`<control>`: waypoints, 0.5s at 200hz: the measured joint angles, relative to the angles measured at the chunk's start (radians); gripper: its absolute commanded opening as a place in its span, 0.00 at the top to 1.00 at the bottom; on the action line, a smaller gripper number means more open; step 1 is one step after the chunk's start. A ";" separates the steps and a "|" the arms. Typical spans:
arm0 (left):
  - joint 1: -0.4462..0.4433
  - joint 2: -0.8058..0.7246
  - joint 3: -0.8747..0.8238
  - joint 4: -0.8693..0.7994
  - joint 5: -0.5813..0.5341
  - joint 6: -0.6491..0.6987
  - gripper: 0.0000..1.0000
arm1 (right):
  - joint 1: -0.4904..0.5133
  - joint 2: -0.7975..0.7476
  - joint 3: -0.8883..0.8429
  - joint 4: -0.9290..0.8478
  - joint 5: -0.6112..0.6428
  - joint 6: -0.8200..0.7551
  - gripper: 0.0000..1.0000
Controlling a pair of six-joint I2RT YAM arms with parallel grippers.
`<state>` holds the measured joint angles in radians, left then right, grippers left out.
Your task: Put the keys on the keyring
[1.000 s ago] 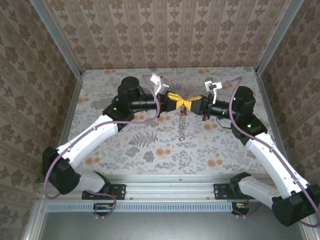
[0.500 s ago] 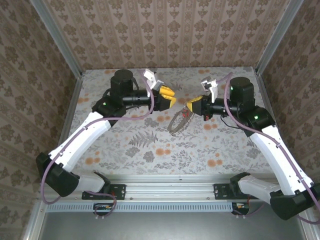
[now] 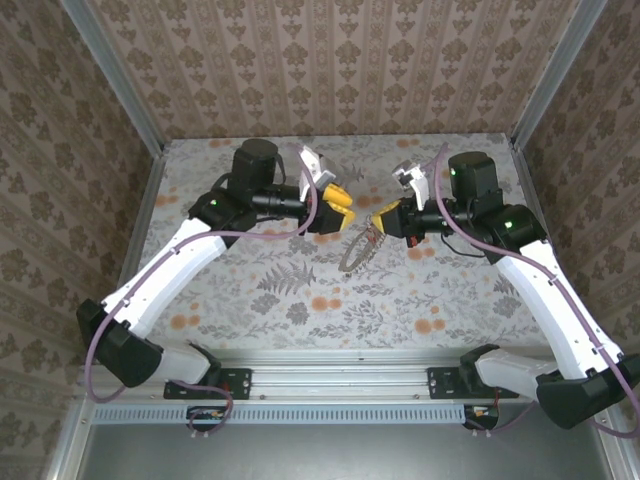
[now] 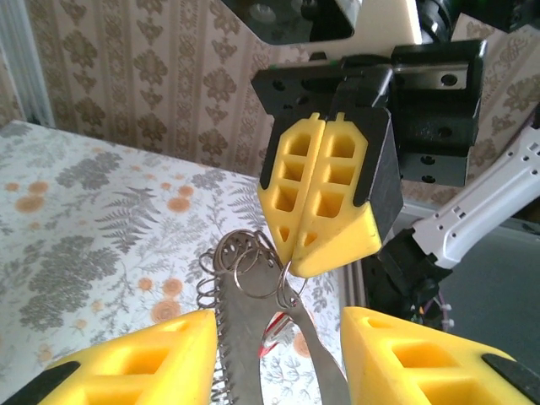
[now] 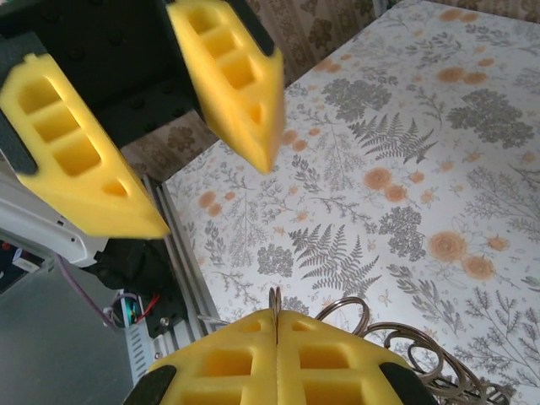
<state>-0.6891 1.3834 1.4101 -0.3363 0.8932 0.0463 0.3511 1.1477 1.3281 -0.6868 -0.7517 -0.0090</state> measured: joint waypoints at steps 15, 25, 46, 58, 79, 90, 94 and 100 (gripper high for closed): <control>-0.012 0.019 0.007 -0.013 0.008 0.003 0.55 | 0.005 0.000 0.000 0.000 -0.006 -0.005 1.00; -0.018 0.030 0.011 -0.023 0.013 0.004 0.55 | 0.007 0.000 0.000 0.000 -0.010 -0.008 1.00; -0.026 0.048 0.020 -0.032 0.020 0.004 0.55 | 0.011 0.000 0.000 -0.001 -0.014 -0.012 1.00; -0.031 0.052 0.023 -0.032 0.023 0.004 0.55 | 0.013 0.000 0.000 -0.001 -0.016 -0.013 1.00; -0.037 0.060 0.037 -0.032 0.027 0.004 0.55 | 0.014 0.000 0.000 0.000 -0.019 -0.014 1.00; -0.041 0.060 0.040 -0.032 0.028 0.004 0.55 | 0.014 0.000 0.000 0.000 -0.019 -0.014 1.00; -0.042 0.061 0.042 -0.032 0.028 0.004 0.55 | 0.014 0.000 0.000 0.000 -0.019 -0.014 1.00; -0.043 0.062 0.044 -0.032 0.029 0.004 0.55 | 0.014 0.000 0.000 0.000 -0.019 -0.014 1.00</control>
<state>-0.7322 1.4452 1.4544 -0.3679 0.9218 0.0502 0.3649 1.1477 1.3281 -0.6868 -0.7712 -0.0231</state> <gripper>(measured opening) 0.447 0.063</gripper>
